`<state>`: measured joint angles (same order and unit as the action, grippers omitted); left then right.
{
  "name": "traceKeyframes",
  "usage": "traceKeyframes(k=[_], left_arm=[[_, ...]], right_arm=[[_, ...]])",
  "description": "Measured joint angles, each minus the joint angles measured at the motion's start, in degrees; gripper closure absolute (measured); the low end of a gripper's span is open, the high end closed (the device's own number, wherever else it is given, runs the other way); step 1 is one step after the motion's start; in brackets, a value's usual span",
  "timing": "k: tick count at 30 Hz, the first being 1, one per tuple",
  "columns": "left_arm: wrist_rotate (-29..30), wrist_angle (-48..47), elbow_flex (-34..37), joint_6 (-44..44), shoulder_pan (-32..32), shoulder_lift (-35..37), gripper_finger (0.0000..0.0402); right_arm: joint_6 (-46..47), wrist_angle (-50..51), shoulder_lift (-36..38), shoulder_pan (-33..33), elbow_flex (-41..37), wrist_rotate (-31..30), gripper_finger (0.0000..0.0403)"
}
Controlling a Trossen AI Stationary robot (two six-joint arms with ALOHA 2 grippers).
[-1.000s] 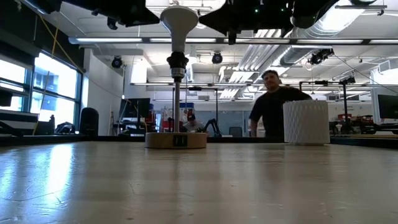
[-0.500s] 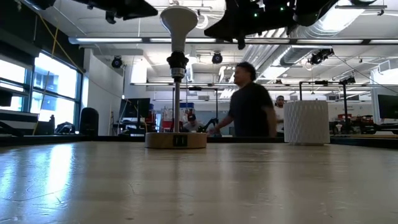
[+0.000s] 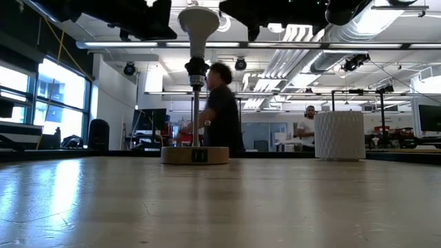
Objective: Screw lightbulb
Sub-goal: Insert the lightbulb into the brown lamp
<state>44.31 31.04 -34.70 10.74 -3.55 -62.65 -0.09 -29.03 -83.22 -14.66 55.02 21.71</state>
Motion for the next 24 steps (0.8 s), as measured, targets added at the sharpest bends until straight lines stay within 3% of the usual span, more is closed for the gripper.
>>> traceKeyframes(k=[2,6,10,13,24], left_arm=[[1.3,-0.1,0.0,0.1,-0.1,0.7,0.0401],[0.9,1.5,0.0,1.4,2.2,2.9,0.0401],[-6.1,6.6,0.0,1.8,3.5,3.3,0.0401],[-10.5,6.9,0.0,1.0,3.3,2.4,0.0401],[-3.9,5.0,0.1,0.3,-1.4,0.6,0.0401]], right_arm=[[-2.4,1.2,0.5,0.5,0.0,-1.3,0.0387],[-2.9,4.0,1.3,-0.8,0.0,-14.1,0.0387],[-2.3,3.7,0.7,-3.3,0.0,-18.8,0.0387],[-0.6,1.3,-0.1,-4.1,0.0,-15.5,0.0387],[-3.1,0.4,-0.1,0.2,0.0,-0.1,0.0387]])
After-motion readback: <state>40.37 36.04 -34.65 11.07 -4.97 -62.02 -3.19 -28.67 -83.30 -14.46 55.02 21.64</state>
